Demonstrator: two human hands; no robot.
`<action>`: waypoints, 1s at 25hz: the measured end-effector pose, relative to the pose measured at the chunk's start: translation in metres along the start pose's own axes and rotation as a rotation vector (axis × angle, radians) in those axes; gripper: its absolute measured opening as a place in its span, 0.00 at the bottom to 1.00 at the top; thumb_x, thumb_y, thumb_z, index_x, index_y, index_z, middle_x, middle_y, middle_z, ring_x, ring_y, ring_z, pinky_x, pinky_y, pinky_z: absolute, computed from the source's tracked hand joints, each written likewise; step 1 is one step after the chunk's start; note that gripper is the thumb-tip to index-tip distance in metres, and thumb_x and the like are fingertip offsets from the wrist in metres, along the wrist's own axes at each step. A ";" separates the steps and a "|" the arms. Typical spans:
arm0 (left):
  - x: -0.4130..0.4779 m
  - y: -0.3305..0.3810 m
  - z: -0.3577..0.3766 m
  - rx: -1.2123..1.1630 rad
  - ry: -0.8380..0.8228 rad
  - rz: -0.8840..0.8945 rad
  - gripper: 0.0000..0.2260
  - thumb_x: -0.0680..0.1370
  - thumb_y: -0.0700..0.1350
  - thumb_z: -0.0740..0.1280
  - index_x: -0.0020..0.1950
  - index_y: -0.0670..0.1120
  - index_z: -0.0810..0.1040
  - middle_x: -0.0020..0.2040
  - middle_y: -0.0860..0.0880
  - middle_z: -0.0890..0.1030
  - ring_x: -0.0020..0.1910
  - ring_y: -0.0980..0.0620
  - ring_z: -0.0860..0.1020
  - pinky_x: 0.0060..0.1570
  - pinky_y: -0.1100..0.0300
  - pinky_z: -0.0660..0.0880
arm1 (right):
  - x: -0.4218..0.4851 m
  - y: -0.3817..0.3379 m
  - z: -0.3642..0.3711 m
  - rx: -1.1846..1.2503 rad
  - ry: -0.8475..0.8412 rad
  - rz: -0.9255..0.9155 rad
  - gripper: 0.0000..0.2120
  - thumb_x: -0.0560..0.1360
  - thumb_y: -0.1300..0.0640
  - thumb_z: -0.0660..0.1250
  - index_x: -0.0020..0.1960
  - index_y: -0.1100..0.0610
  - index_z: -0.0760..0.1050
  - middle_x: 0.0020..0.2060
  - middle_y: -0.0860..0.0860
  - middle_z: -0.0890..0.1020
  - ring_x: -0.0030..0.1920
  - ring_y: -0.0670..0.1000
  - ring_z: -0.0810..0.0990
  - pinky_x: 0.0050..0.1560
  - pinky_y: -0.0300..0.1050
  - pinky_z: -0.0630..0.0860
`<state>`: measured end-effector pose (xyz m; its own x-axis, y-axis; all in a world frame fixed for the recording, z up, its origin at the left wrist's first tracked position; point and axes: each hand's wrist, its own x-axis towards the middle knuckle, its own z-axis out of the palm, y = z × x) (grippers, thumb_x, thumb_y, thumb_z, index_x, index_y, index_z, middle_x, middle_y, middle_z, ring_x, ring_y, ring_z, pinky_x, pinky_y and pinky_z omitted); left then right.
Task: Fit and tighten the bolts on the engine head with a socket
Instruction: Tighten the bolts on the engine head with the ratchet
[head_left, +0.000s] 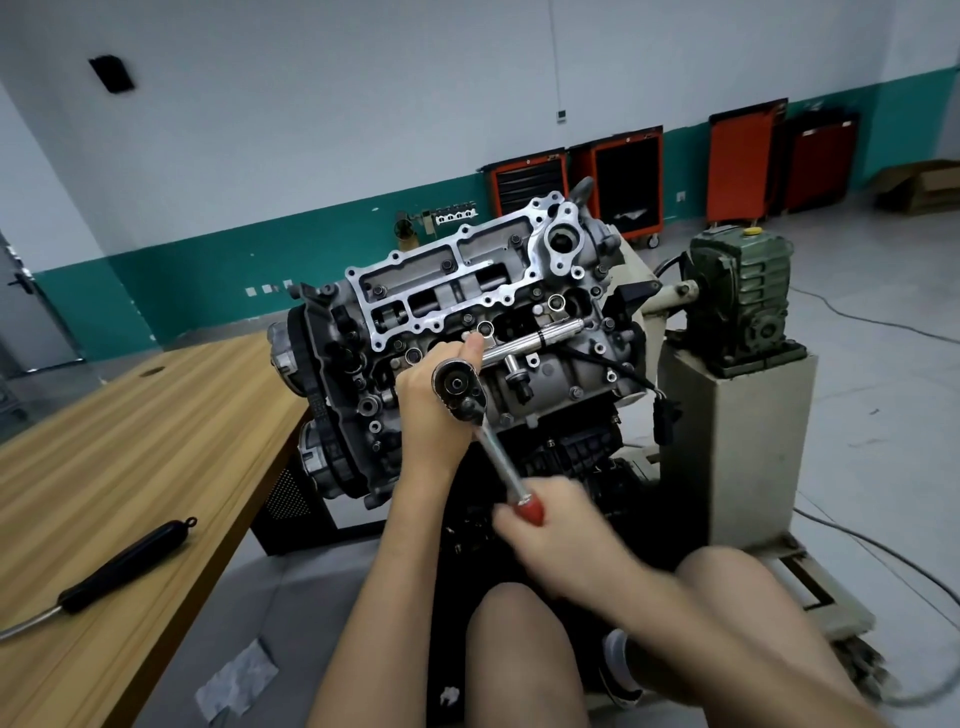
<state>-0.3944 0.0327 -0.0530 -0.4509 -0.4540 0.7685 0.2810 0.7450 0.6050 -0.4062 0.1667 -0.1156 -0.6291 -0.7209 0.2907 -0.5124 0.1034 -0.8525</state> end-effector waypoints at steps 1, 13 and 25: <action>0.002 0.000 -0.001 0.013 -0.019 0.022 0.23 0.78 0.44 0.63 0.27 0.54 0.57 0.25 0.56 0.62 0.27 0.54 0.60 0.32 0.54 0.60 | 0.010 -0.001 -0.029 -0.167 -0.049 -0.034 0.19 0.73 0.60 0.66 0.27 0.54 0.62 0.21 0.47 0.66 0.24 0.47 0.64 0.27 0.44 0.62; 0.001 0.000 0.006 -0.019 0.032 -0.025 0.21 0.78 0.48 0.62 0.28 0.51 0.55 0.26 0.55 0.60 0.28 0.52 0.59 0.32 0.46 0.61 | -0.009 0.002 0.014 0.077 0.111 -0.041 0.21 0.73 0.61 0.67 0.27 0.53 0.60 0.21 0.46 0.64 0.24 0.45 0.62 0.27 0.43 0.61; 0.002 -0.004 0.004 -0.018 0.030 0.024 0.23 0.79 0.42 0.63 0.27 0.54 0.59 0.23 0.57 0.63 0.26 0.58 0.60 0.31 0.60 0.60 | 0.042 -0.019 -0.108 -0.672 -0.027 -0.241 0.15 0.71 0.56 0.67 0.29 0.53 0.66 0.22 0.46 0.69 0.24 0.44 0.68 0.28 0.40 0.65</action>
<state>-0.3996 0.0310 -0.0549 -0.4185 -0.4508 0.7884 0.3071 0.7468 0.5900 -0.4857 0.2083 -0.0405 -0.4425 -0.7929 0.4190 -0.8903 0.3322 -0.3115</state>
